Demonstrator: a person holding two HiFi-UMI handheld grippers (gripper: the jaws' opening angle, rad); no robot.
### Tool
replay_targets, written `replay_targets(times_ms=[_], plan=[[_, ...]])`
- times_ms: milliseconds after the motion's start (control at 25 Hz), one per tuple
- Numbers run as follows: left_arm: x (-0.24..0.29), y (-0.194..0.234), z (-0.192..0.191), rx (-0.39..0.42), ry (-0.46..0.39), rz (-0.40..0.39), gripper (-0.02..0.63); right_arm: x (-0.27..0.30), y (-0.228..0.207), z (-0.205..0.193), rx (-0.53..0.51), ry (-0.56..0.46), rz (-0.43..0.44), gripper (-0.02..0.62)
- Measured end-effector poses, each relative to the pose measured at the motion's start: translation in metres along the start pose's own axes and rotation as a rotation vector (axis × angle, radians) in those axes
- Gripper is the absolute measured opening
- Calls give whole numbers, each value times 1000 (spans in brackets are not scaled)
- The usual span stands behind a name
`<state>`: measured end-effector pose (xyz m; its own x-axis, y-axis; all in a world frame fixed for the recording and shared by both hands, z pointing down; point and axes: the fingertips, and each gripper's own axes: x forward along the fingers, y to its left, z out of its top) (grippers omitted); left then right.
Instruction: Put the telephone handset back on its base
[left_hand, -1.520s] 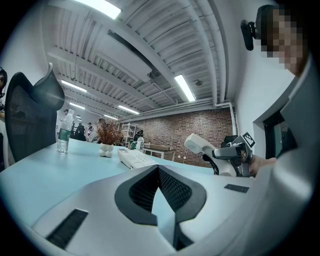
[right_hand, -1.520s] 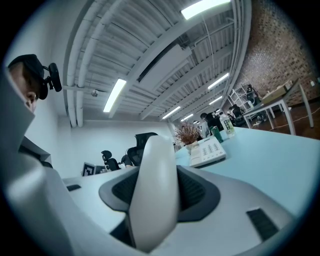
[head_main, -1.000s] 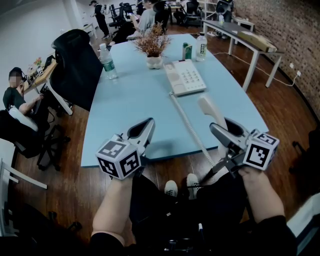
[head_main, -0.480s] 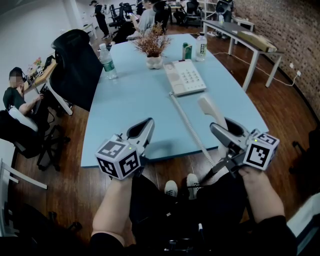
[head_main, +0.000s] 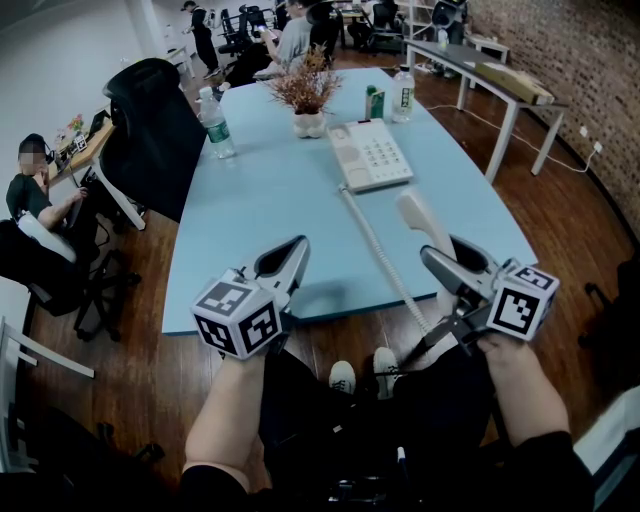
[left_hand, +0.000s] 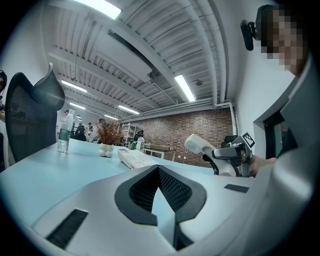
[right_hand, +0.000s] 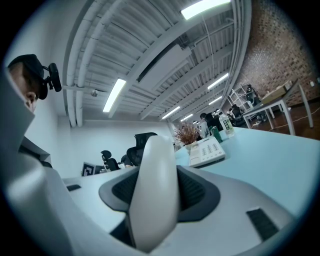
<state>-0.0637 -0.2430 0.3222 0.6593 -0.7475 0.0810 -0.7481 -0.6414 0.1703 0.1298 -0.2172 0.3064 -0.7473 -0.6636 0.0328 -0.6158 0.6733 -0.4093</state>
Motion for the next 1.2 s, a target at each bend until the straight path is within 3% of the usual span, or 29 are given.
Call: replay_targets(times_ms=[1200], plan=[[0, 0, 0, -2, -1, 1, -5, 1, 0, 1, -13, 6, -6, 236]])
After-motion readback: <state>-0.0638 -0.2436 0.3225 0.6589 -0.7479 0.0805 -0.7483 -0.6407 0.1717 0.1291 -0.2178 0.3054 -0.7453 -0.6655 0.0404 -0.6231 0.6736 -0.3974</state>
